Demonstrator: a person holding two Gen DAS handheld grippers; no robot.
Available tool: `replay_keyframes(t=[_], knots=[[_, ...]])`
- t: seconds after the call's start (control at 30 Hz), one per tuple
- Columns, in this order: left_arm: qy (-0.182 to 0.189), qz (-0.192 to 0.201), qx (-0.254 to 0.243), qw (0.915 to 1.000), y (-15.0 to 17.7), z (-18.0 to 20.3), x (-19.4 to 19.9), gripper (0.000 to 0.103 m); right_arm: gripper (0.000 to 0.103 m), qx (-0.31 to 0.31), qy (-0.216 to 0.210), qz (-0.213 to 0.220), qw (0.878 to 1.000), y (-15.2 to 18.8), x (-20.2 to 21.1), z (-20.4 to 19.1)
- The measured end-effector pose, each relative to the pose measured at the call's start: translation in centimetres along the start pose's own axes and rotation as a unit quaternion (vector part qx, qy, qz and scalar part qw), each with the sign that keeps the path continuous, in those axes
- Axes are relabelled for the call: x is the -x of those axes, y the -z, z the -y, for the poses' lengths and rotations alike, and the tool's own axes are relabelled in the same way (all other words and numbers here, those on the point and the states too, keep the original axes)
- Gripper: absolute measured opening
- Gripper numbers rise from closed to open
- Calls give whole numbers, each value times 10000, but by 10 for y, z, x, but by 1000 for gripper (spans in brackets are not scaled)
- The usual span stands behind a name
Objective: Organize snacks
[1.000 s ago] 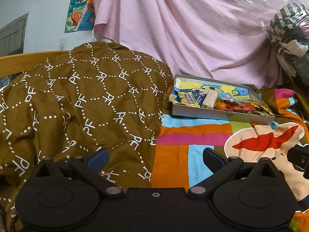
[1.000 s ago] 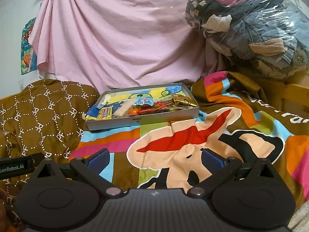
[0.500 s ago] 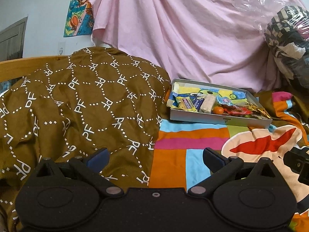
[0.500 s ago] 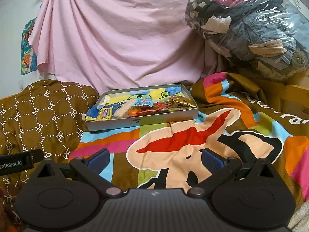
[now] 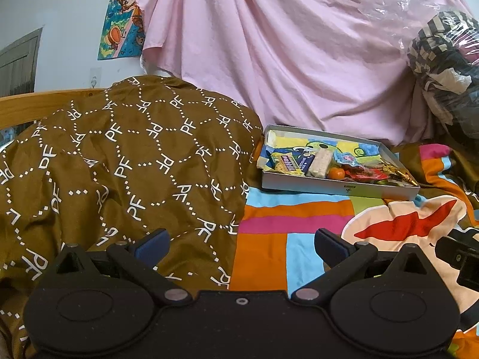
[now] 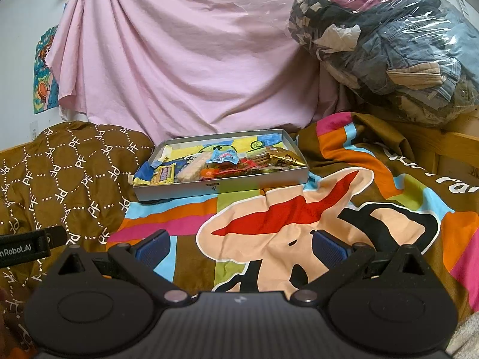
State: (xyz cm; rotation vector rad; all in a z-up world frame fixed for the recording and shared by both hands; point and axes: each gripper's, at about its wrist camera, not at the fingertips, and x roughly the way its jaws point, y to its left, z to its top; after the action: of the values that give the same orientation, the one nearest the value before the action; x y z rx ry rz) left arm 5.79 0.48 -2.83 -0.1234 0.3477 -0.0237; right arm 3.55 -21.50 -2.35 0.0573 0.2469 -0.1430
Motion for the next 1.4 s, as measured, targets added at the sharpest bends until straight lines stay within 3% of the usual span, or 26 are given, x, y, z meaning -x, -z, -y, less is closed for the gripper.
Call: replay_keyframes(t=[1.4], knots=[[31,-5,76,10000,0,-3,1,102,103,28,-23,-83,10000,2,-3,0]])
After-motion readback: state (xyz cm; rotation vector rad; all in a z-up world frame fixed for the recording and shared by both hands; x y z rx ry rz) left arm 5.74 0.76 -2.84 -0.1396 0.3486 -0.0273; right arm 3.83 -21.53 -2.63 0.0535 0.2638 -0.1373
